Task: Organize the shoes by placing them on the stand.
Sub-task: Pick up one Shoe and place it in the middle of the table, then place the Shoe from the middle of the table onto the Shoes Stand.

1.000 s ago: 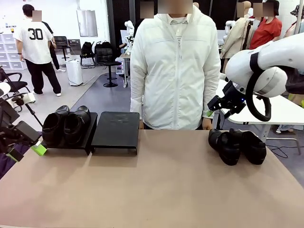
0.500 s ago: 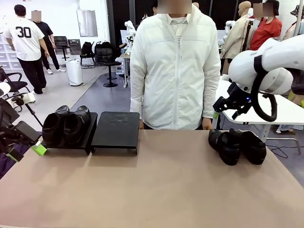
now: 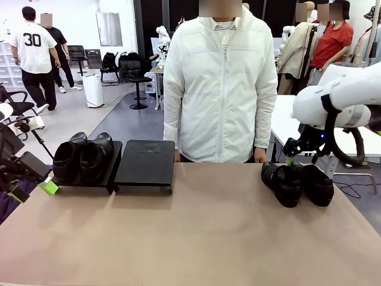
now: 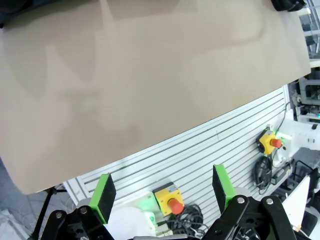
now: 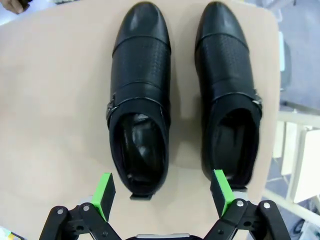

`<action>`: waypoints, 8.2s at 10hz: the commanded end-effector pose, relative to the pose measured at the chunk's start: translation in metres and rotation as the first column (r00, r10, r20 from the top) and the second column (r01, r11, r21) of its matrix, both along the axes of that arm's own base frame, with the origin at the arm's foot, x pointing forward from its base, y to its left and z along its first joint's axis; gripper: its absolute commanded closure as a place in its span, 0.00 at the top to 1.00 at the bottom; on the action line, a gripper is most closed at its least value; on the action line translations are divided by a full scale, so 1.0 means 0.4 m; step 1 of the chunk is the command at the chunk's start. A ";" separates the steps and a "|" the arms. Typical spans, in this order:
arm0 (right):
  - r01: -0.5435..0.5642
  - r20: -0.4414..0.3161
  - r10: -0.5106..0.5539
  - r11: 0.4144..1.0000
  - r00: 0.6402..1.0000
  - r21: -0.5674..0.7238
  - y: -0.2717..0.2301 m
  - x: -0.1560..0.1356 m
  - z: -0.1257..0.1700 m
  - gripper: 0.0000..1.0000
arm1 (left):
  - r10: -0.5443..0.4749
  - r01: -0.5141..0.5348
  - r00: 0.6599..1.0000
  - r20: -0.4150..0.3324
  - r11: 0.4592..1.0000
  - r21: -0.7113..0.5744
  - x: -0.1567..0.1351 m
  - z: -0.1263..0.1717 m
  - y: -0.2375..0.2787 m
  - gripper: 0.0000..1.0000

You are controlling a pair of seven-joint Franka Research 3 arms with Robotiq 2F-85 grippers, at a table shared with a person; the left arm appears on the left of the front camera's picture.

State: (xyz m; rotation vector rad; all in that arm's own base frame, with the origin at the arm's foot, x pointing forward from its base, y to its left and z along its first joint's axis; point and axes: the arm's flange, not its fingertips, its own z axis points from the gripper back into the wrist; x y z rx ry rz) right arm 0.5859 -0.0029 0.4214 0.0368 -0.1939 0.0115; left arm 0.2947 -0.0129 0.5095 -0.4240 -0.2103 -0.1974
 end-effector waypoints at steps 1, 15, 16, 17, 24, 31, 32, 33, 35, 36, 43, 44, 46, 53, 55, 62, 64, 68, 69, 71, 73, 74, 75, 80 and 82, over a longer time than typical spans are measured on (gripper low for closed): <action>0.041 -0.052 -0.040 0.999 0.998 0.018 0.017 0.040 -0.025 1.00 | -0.004 0.004 1.000 -0.005 1.000 0.006 0.001 0.005 0.006 1.00; 0.098 -0.192 -0.103 0.995 0.976 -0.037 0.032 0.117 -0.142 0.00 | -0.004 0.004 1.000 -0.005 1.000 0.006 0.001 0.005 0.006 1.00; 0.100 -0.199 -0.105 0.994 0.974 -0.036 0.031 0.120 -0.143 0.00 | -0.004 0.004 1.000 -0.005 1.000 0.006 0.001 0.005 0.006 1.00; 0.099 -0.208 -0.105 0.994 0.972 -0.037 0.030 0.123 -0.147 0.00 | -0.004 0.004 1.000 -0.005 1.000 0.006 0.001 0.005 0.006 1.00; 0.082 -0.210 -0.086 0.996 0.974 -0.030 0.035 0.111 -0.129 0.00 | -0.004 0.004 1.000 -0.005 1.000 0.006 0.001 0.005 0.006 1.00; -0.107 -0.098 0.123 0.983 0.988 0.151 0.039 -0.443 0.153 0.00 | -0.004 0.004 1.000 -0.005 1.000 0.006 0.001 0.005 0.006 1.00; -0.133 -0.056 0.141 0.982 0.988 0.136 0.037 -0.516 0.135 0.00 | -0.004 0.004 1.000 -0.005 1.000 0.006 0.001 0.005 0.006 1.00; -0.209 -0.036 0.216 0.967 0.976 0.143 0.044 -0.534 0.124 0.00 | -0.004 0.004 1.000 -0.005 1.000 0.006 0.001 0.005 0.006 1.00; -0.133 -0.105 0.149 0.981 0.983 0.142 0.050 -0.526 0.135 0.00 | -0.004 0.004 1.000 -0.005 1.000 0.006 0.001 0.005 0.006 1.00; -0.133 -0.105 0.149 0.981 0.983 0.142 0.050 -0.526 0.135 0.00 | -0.004 0.004 1.000 -0.005 1.000 0.006 0.001 0.005 0.006 1.00; -0.183 -0.123 0.246 0.905 0.961 0.384 0.470 -0.719 -0.082 0.00 | -0.004 0.004 1.000 -0.005 1.000 0.006 0.001 0.005 0.006 1.00; -0.188 -0.086 0.247 0.884 0.965 0.429 0.534 -0.741 -0.096 0.00 | -0.004 0.004 1.000 -0.005 1.000 0.006 0.001 0.005 0.006 1.00; -0.164 -0.123 0.246 0.872 0.962 0.461 0.655 -0.735 -0.139 0.00 | -0.004 0.004 1.000 -0.005 1.000 0.006 0.001 0.005 0.006 1.00; -0.102 -0.074 0.163 0.852 0.984 0.514 0.734 -0.644 -0.233 0.00 | -0.004 0.004 1.000 -0.005 1.000 0.006 0.001 0.005 0.006 1.00; -0.094 -0.079 0.157 0.848 0.984 0.521 0.730 -0.632 -0.234 0.00 | -0.004 0.004 1.000 -0.005 1.000 0.006 0.001 0.005 0.006 1.00; -0.157 -0.105 0.260 0.808 0.960 0.567 0.653 -0.647 -0.149 1.00 | -0.004 0.004 1.000 -0.005 1.000 0.006 0.001 0.005 0.006 1.00; -0.176 -0.146 0.315 0.794 0.938 0.581 0.522 -0.680 -0.046 1.00 | -0.004 0.004 1.000 -0.005 1.000 0.006 0.001 0.005 0.006 1.00; -0.082 -0.219 0.277 0.773 0.936 0.630 0.143 -0.675 0.112 1.00 | -0.004 0.004 1.000 -0.005 1.000 0.006 0.001 0.005 0.006 1.00; -0.036 -0.250 0.263 0.752 0.932 0.658 0.050 -0.675 0.128 1.00 | -0.004 0.004 1.000 -0.005 1.000 0.006 0.001 0.005 0.006 1.00; 0.016 -0.156 0.138 0.697 0.978 0.717 -0.072 -0.690 0.145 1.00 | -0.004 0.004 1.000 -0.005 1.000 0.006 0.001 0.005 0.006 1.00; 0.035 -0.219 0.161 0.725 0.962 0.688 -0.062 -0.705 0.138 1.00 | -0.004 0.004 1.000 -0.005 1.000 0.006 0.001 0.005 0.006 1.00; 0.035 -0.219 0.161 0.725 0.962 0.688 -0.062 -0.705 0.138 1.00 | -0.004 0.004 1.000 -0.005 1.000 0.006 0.001 0.005 0.006 1.00; 0.035 -0.219 0.161 0.725 0.962 0.688 -0.062 -0.705 0.138 1.00 | -0.004 0.004 1.000 -0.005 1.000 0.006 0.001 0.005 0.006 1.00; 0.035 -0.219 0.161 0.725 0.962 0.688 -0.062 -0.705 0.138 1.00 | -0.004 0.004 1.000 -0.005 1.000 0.006 0.001 0.005 0.006 1.00; 0.035 -0.219 0.161 0.725 0.962 0.688 -0.062 -0.705 0.138 1.00 | -0.004 0.004 1.000 -0.005 1.000 0.006 0.001 0.005 0.006 1.00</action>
